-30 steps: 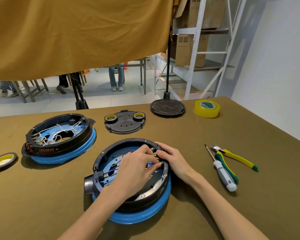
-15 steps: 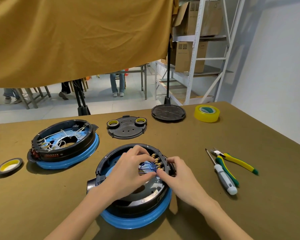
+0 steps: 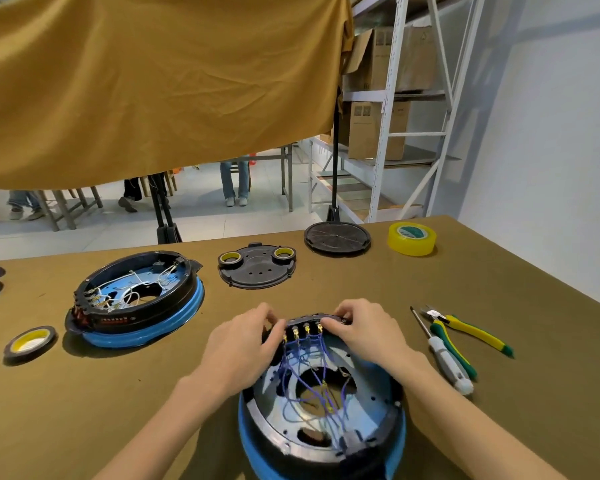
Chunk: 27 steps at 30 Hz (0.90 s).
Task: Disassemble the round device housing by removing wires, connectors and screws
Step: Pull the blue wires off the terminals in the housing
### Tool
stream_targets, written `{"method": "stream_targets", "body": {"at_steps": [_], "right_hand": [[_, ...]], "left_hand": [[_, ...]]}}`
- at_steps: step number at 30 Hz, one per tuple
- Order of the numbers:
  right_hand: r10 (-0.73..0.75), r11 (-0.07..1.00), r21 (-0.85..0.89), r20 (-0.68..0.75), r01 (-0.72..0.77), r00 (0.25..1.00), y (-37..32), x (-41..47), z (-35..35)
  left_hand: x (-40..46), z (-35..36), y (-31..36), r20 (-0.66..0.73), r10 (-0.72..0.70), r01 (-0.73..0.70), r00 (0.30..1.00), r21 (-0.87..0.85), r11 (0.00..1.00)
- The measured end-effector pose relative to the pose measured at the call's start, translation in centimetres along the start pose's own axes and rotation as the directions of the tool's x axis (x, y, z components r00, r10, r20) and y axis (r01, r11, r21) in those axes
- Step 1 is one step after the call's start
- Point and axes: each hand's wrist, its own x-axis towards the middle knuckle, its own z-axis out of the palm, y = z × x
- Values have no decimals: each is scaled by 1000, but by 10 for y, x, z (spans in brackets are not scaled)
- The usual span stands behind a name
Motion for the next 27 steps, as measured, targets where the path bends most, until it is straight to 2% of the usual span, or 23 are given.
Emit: {"method": "stream_targets", "body": {"at_steps": [2, 4, 7, 9, 14, 19, 23, 27], "right_hand": [[-48, 999, 21, 63, 47, 997, -2, -3, 6], [-144, 984, 127, 129, 128, 981, -3, 2, 2], [-303, 944, 186, 170, 272, 938, -8, 18, -10], [-354, 928, 168, 125, 332, 927, -13, 27, -12], [-294, 942, 110, -179, 316, 939, -22, 6, -1], [-236, 967, -117, -93, 224, 967, -35, -15, 14], [-199, 976, -109, -79, 190, 977, -42, -8, 18], [-183, 982, -48, 19, 183, 983, -43, 4, 12]], "left_hand": [[-2, 4, -1, -32, -58, 52, 998, -175, 983], [-1, 8, -2, 47, -83, 95, 995, -388, 917], [1, 12, 5, 132, -12, 80, 991, -527, 846], [0, 17, 13, 143, -40, 119, 989, -604, 788], [-1, 27, 16, 90, -177, 191, 980, -662, 725], [6, 23, 10, 169, -135, 214, 976, -675, 706], [10, 20, -1, 238, -42, 203, 970, -707, 677], [9, 26, -4, 241, -46, 221, 969, -775, 592]]}}
